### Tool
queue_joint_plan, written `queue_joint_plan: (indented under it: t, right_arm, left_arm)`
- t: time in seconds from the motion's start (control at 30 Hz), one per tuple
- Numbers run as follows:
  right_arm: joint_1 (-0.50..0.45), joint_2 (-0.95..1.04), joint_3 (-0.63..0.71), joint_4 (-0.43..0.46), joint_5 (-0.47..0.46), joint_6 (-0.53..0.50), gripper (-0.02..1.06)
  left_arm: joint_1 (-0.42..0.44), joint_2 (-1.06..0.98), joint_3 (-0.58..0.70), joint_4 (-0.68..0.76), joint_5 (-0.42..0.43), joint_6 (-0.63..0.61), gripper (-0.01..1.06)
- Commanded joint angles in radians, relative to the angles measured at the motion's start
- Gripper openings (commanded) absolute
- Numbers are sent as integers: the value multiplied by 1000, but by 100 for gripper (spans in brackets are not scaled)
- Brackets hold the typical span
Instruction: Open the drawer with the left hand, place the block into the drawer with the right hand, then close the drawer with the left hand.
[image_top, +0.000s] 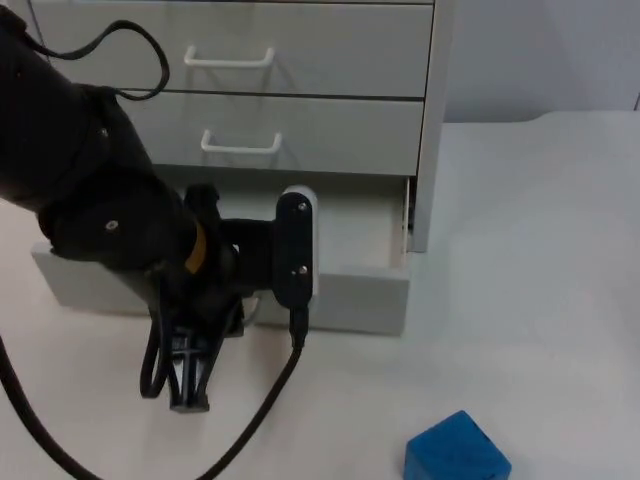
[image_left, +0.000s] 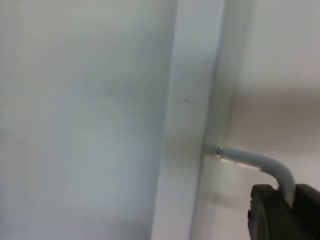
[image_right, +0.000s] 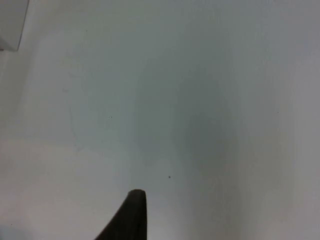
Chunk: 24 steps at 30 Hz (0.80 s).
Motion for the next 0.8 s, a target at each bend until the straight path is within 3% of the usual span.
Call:
queue_joint_plan:
  t: [0.0,0.37,0.77]
  right_arm:
    - [-6,1,-6,4,-6,-9,105]
    - [-6,1,-6,4,-6,-9,105]
    - [-6,1,-6,4,-6,-9,105]
  left_arm:
    - [-18,19,67,-119,248,-65,0]
    - [-127,19,67,-190,305,-59,0]
    - [-127,16,67,-226,325,-7,0]
